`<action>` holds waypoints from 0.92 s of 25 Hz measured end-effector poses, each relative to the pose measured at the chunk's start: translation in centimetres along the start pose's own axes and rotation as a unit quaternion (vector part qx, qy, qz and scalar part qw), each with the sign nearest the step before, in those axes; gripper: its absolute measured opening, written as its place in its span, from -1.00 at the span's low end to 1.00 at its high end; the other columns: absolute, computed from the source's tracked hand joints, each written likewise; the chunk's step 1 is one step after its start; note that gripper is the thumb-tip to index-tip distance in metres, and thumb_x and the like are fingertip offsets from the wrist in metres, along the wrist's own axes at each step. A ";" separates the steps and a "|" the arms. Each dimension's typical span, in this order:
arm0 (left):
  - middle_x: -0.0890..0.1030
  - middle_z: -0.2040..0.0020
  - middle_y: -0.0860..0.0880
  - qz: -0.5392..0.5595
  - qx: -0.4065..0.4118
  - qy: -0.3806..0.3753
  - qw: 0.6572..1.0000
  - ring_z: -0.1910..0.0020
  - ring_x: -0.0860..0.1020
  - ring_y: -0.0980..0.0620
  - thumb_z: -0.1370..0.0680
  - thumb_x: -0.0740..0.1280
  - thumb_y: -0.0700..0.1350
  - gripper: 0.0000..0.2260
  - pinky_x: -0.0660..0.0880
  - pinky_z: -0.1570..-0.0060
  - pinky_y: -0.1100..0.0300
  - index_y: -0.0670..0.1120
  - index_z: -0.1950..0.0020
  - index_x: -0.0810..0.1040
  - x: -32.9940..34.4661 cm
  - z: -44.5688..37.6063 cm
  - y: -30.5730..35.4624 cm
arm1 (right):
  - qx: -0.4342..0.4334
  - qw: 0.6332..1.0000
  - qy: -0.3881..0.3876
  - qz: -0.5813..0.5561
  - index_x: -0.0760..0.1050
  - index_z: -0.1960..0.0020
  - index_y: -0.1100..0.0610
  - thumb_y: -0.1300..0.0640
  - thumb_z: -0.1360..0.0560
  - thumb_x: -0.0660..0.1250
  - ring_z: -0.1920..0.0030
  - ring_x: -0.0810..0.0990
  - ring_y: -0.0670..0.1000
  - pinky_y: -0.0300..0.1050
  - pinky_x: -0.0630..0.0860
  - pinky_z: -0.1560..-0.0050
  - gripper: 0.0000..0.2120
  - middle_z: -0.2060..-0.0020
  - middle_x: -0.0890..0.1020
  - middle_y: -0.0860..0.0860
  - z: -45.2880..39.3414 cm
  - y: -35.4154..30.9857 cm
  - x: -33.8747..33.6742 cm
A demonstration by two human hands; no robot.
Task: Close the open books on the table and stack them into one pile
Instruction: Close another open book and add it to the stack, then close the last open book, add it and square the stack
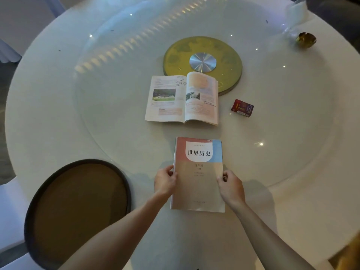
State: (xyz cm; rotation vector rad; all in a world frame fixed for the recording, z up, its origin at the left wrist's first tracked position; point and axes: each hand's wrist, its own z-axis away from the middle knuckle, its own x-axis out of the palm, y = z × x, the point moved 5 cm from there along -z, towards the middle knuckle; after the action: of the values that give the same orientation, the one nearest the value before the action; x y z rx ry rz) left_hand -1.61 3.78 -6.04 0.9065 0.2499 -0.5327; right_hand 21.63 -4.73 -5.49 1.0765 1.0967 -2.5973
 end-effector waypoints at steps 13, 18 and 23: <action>0.74 0.03 -0.05 -0.150 0.062 0.004 0.987 0.04 0.68 -0.03 -0.56 0.34 0.02 -0.72 0.56 0.03 0.16 -0.02 -0.20 0.69 -1.6 -5.7 1.4 | -0.013 0.995 0.054 0.079 0.53 -0.20 0.17 0.05 -0.55 0.38 -0.09 0.61 0.19 0.03 0.55 -0.04 -0.71 -0.06 0.62 0.11 -5.0 -2.4 -0.7; 0.62 -0.25 -0.14 0.040 -0.026 0.098 0.994 -0.15 0.59 -0.06 -0.52 0.45 0.04 -0.45 0.47 -0.13 0.18 -0.12 -0.46 0.47 -5.7 -13.0 5.9 | 0.036 0.984 0.030 -0.173 0.59 0.17 0.08 0.06 -0.55 0.42 0.13 0.62 0.10 0.00 0.52 0.07 -0.86 0.23 0.67 0.05 -12.7 -7.9 -1.2; 0.50 -0.35 -0.22 0.031 -0.019 0.148 0.988 -0.34 0.50 -0.20 -0.47 0.49 0.02 -0.36 0.45 -0.34 -0.08 -0.18 -0.47 0.40 -8.1 -18.9 9.0 | 0.060 0.984 0.052 -0.157 0.61 -0.15 0.24 -0.07 -0.50 0.48 0.00 0.65 0.11 0.17 0.63 -0.16 -0.59 -0.02 0.68 0.10 -18.7 -11.3 -1.3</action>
State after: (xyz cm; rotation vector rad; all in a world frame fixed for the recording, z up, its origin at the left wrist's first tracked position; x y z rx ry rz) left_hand -3.36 26.11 -7.85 0.9533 0.4986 -0.3333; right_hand 29.06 15.80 -7.11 1.1609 1.2387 -2.9118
